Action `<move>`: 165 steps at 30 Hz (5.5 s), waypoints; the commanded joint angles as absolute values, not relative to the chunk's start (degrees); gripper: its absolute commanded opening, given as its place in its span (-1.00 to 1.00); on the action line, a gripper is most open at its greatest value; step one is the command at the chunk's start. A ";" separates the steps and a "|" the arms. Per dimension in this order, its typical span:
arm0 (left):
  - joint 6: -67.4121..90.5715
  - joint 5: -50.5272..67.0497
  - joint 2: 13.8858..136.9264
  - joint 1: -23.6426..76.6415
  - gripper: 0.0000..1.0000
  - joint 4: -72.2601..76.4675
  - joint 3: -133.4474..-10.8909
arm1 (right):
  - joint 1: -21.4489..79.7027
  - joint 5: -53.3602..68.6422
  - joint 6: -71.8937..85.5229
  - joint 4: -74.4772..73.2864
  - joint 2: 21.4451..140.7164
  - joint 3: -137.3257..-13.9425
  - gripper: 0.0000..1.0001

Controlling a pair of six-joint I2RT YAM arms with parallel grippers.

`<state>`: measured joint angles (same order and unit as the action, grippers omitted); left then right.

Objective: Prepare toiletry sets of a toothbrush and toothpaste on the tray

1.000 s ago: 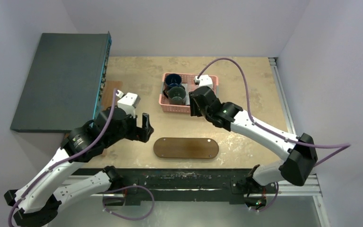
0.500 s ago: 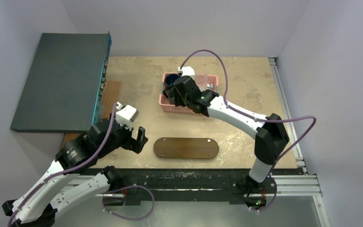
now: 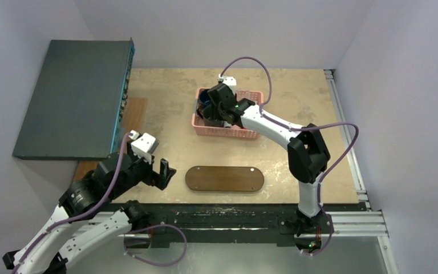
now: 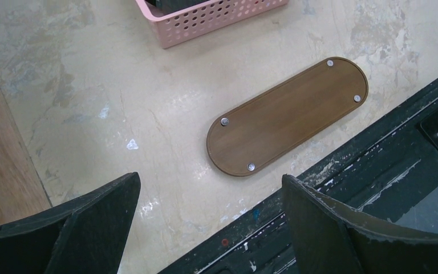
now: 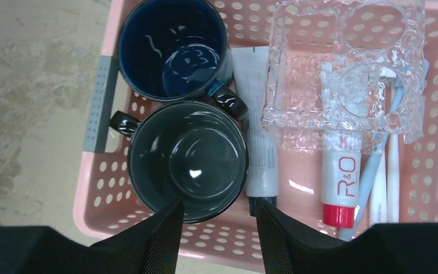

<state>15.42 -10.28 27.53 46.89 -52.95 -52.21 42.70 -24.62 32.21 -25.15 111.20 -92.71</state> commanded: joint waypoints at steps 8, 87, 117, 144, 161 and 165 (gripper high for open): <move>15.17 -11.38 26.36 46.71 0.88 -50.54 -51.86 | 40.82 -26.03 35.75 -26.79 114.50 -96.83 0.01; 15.34 -15.49 25.94 46.70 0.89 -51.16 -51.77 | 41.95 -16.84 22.33 -34.72 98.50 -98.36 -1.00; 16.00 -19.95 24.78 46.63 0.89 -52.12 -51.86 | 58.98 -15.26 31.45 -31.13 87.84 -75.07 -1.00; 16.70 -21.71 24.37 46.64 0.89 -52.85 -52.16 | 65.47 -20.62 38.23 -32.42 97.18 -79.95 -1.00; 16.66 -21.45 23.49 46.58 0.89 -52.87 -52.13 | 67.02 -21.34 38.82 -32.87 99.46 -81.35 -1.00; 16.69 -21.40 23.30 46.63 0.89 -52.91 -52.14 | 67.23 -21.72 39.10 -32.77 99.80 -81.34 -1.00</move>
